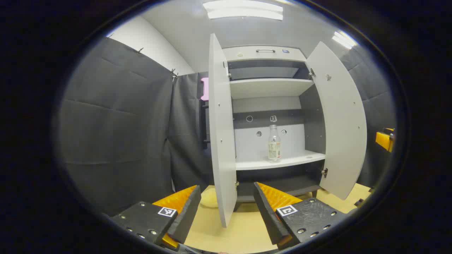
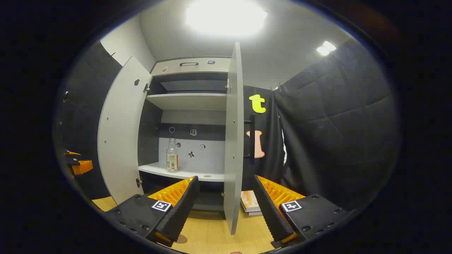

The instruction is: Grasp the bottle in the cabinet with the left hand and place it on the coaster, then close the right door with the right hand and the left door with the left hand.

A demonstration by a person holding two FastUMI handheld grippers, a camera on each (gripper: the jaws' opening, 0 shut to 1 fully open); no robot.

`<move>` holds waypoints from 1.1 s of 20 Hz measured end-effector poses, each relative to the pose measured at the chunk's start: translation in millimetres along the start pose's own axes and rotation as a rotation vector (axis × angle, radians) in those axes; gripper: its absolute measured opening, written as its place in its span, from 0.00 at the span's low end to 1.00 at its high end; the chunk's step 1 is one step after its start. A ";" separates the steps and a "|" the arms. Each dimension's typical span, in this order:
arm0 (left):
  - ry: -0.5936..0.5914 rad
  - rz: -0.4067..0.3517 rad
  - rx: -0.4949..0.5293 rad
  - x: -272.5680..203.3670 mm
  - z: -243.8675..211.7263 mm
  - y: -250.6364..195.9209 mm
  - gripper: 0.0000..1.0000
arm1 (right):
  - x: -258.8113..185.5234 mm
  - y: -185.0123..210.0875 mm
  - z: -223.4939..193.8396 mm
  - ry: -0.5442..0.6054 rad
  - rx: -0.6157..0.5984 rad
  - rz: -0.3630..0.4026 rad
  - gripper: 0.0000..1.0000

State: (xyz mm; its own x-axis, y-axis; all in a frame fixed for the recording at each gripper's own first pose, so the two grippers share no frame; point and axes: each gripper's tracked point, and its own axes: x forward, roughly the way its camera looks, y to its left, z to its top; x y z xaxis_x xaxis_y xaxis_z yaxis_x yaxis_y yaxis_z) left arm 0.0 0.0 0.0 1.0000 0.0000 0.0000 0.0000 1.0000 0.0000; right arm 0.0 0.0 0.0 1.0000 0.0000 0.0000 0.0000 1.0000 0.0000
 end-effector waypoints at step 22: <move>-0.033 0.067 0.041 -2.4 35.9 -17.1 0.88 | 12.2 -15.7 0.6 0.061 0.034 0.037 0.97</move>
State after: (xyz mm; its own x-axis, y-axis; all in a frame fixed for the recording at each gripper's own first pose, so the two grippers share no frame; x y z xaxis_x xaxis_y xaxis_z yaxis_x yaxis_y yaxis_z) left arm -2.4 -17.1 35.9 0.9972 0.0667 0.0342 -0.0680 0.9969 0.0394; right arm 12.2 -15.7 0.6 0.9975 0.0375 -0.0603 -0.0355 0.9988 0.0349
